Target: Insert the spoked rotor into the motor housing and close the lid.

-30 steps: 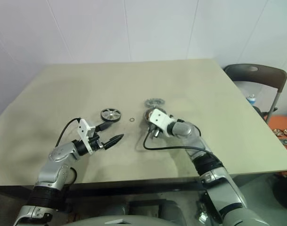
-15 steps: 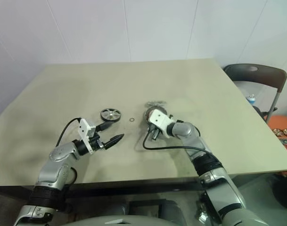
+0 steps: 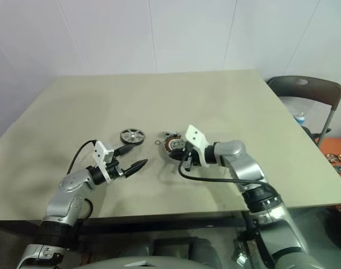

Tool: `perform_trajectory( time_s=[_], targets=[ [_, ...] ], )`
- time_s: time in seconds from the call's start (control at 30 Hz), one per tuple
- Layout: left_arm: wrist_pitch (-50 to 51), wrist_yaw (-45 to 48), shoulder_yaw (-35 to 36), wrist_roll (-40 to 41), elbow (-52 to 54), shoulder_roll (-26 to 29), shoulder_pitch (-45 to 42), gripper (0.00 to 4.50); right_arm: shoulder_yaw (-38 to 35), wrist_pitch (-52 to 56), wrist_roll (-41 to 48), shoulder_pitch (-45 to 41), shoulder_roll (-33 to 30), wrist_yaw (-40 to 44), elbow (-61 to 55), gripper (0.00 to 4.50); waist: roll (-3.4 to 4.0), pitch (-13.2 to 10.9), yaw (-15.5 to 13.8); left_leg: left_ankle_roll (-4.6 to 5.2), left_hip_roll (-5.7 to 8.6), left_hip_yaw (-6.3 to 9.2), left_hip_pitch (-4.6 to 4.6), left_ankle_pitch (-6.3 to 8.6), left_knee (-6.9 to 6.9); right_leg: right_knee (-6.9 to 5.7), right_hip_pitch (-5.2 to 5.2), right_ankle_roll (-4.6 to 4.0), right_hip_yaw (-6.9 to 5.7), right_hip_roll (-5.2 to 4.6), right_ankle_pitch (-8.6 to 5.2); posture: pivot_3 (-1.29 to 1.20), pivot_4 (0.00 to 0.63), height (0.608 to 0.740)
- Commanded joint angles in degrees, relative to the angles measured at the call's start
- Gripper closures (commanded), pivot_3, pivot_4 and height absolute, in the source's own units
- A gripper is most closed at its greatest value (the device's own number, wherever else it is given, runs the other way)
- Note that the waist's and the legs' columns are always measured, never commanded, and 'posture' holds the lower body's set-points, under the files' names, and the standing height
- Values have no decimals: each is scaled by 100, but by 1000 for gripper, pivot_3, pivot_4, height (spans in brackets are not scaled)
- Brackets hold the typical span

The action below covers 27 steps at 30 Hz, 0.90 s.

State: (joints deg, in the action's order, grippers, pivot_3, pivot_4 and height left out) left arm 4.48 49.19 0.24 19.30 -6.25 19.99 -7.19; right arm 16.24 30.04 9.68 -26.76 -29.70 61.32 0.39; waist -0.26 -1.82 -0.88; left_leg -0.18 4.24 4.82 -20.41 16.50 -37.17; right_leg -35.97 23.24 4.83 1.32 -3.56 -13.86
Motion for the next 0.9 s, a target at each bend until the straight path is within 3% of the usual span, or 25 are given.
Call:
perform_trajectory(
  time_s=[0.03, 0.37, 0.57, 0.9],
  targets=[
    [-71, -45, -40, -17, 100, -43, -113, 0, 376, 106, -139, 190, -251, 231, -192, 4487, -1, 0, 0, 0, 0, 0, 0, 0, 0, 0, -1, 0, 0, 0, 0, 0, 0, 740],
    [-94, -70, -64, -40, 25, -26, -169, 0, 283, -12, -236, 192, 76, -282, 170, 4487, -9, 7, 25, -1, -7, 0, 14, -1, -6, -4, -12, -1, 0, 6, 0, 0, 0, 740],
    [-169, -202, -250, -294, -205, -118, -289, 0, 63, -162, -146, 67, 416, -562, 363, 2770, -12, 6, 1, -7, -9, 0, 22, -5, -13, -9, -15, -2, -1, 11, 0, 0, 0, 740],
    [-456, -1211, -742, -1453, -1588, -585, -1057, 0, -98, -342, -32, -90, 641, -705, 386, 2770, -13, 6, -16, -6, 3, 3, 5, -4, -7, -4, 0, 2, -5, 1, 3, 0, 0, 740]
  ],
)
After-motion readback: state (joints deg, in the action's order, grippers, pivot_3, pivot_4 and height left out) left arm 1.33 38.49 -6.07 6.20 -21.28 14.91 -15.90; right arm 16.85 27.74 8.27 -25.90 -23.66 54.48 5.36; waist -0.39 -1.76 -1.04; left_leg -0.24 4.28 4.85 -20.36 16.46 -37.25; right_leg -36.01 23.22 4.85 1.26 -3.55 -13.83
